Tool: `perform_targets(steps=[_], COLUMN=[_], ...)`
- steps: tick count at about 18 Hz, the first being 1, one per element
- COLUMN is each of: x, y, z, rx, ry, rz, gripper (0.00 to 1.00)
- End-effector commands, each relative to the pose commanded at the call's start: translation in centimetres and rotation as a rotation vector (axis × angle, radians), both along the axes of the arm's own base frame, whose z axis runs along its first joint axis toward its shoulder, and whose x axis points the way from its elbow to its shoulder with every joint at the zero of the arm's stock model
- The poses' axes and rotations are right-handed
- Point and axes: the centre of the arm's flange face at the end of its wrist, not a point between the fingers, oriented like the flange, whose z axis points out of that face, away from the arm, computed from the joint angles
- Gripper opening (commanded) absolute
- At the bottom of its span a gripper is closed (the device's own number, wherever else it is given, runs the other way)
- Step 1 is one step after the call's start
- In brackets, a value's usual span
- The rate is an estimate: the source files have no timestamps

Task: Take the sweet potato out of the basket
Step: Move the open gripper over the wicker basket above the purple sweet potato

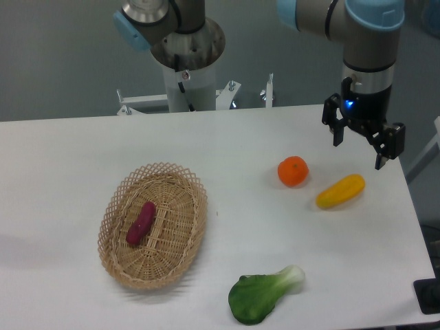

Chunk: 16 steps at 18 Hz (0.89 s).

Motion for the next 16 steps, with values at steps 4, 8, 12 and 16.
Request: perform_targets(steps=[4, 8, 12, 16], x=[0.5, 2.4, 5.0, 8.5], y=[0.2, 1.3, 2.8, 5.3], z=[0.4, -1.1, -2.5, -3.4], rx=[0.004, 0.013, 0.143, 0.199], ry=[0.003, -0.033, -0.069, -0.131], rz=[-0.004, 0.006, 0.177, 0.283], gripper=[1.00, 1.00, 1.00, 1.00])
